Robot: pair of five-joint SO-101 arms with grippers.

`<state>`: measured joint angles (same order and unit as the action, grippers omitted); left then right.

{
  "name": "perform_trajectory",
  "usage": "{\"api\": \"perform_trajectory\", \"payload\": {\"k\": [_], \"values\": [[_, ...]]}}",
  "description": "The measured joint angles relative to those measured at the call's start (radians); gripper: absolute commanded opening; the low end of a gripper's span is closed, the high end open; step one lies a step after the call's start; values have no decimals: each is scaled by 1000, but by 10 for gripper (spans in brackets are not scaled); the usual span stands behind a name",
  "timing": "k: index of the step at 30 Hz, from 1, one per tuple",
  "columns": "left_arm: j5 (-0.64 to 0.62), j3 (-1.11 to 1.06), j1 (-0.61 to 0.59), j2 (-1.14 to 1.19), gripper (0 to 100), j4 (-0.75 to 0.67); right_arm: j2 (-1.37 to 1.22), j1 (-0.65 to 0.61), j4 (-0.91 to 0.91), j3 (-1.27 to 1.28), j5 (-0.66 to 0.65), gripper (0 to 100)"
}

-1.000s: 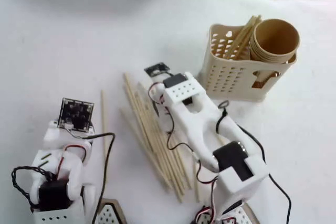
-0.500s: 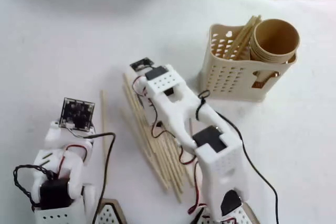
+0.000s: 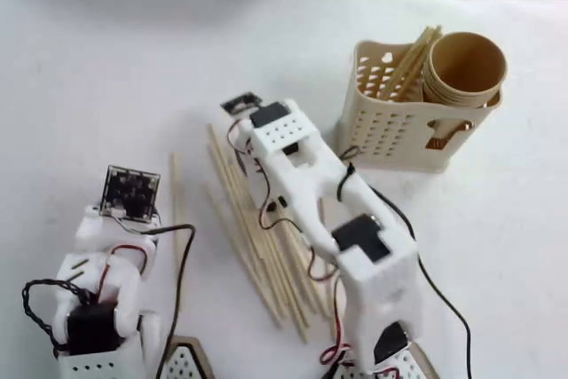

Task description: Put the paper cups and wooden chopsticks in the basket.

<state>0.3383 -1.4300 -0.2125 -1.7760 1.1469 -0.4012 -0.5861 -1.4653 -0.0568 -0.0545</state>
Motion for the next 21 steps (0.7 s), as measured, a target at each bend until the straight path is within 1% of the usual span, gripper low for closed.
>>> {"api": "perform_trajectory", "payload": {"k": [6,10,13,16,18,21], "values": [[0,0,0,0,73,0,247,2,-75,0,0,19],[0,0,0,0,73,0,399,0,-89,0,0,19],[0,0,0,0,73,0,473,0,-89,20,0,19],[0,0,0,0,72,0,488,-2,-84,97,0,19],[0,0,0,0,72,0,488,-5,-41,175,0,19],[0,0,0,0,72,0,473,-11,86,321,0,19]]}}
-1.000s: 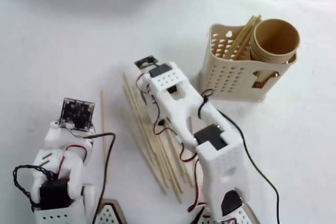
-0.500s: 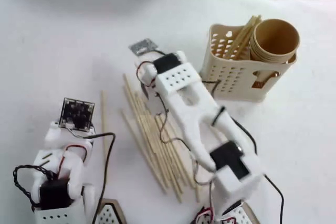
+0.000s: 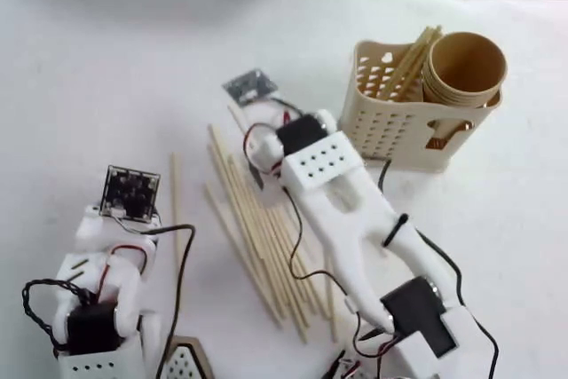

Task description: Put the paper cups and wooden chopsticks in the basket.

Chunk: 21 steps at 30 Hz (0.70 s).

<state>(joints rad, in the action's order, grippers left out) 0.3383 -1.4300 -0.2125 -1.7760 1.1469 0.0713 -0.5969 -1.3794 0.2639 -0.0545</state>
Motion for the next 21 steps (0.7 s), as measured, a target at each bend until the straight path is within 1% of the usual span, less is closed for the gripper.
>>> {"api": "perform_trajectory", "payload": {"k": [4,7,12,21], "values": [[0,0,0,0,72,0,-54,2,192,175,25,24],[0,0,0,0,72,0,-115,2,267,215,46,26],[0,0,0,0,72,0,-209,3,290,204,60,87],[0,0,0,0,72,0,-276,-6,308,164,66,55]]}}
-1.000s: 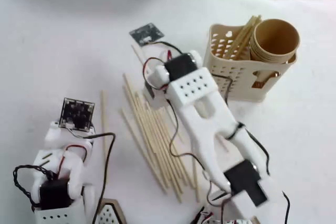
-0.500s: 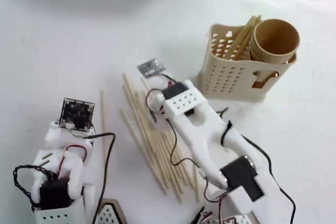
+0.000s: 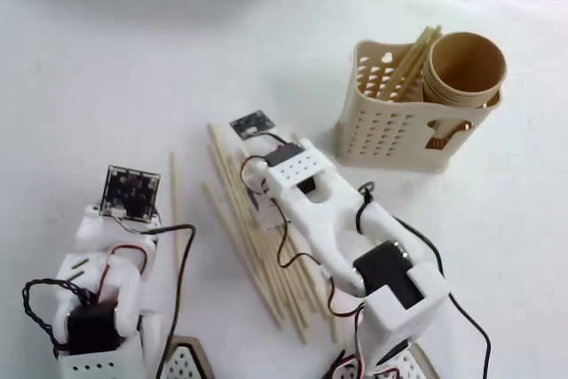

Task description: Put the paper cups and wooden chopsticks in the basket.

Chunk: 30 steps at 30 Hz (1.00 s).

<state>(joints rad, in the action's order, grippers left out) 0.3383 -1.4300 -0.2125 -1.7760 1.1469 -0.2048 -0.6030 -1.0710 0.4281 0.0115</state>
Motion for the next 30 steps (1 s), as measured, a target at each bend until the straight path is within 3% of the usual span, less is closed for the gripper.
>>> {"api": "perform_trajectory", "payload": {"k": [10,22,30], "values": [[0,0,0,0,72,0,-26,11,9,0,-28,18],[0,0,0,0,72,0,342,5,-112,3,-38,18],[0,0,0,0,72,0,381,5,-78,86,-38,18]]}}
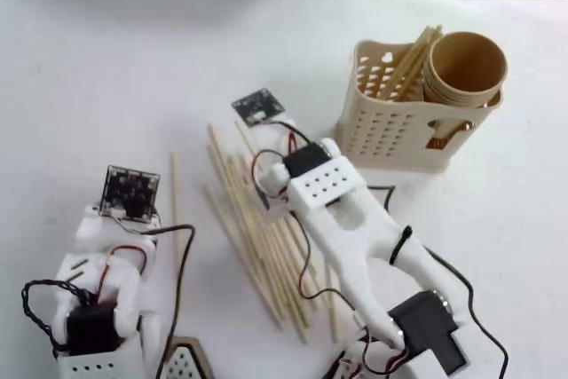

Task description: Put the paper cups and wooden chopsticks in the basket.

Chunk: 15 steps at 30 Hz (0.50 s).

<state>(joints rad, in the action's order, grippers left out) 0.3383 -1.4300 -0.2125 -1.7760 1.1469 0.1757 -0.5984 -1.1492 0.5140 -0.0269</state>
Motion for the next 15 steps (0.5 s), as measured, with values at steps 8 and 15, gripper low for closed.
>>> {"api": "perform_trajectory", "payload": {"k": [8,15], "values": [[0,0,0,0,72,0,281,2,17,6,0,18],[0,0,0,0,72,0,489,137,97,-94,-64,18]]}}
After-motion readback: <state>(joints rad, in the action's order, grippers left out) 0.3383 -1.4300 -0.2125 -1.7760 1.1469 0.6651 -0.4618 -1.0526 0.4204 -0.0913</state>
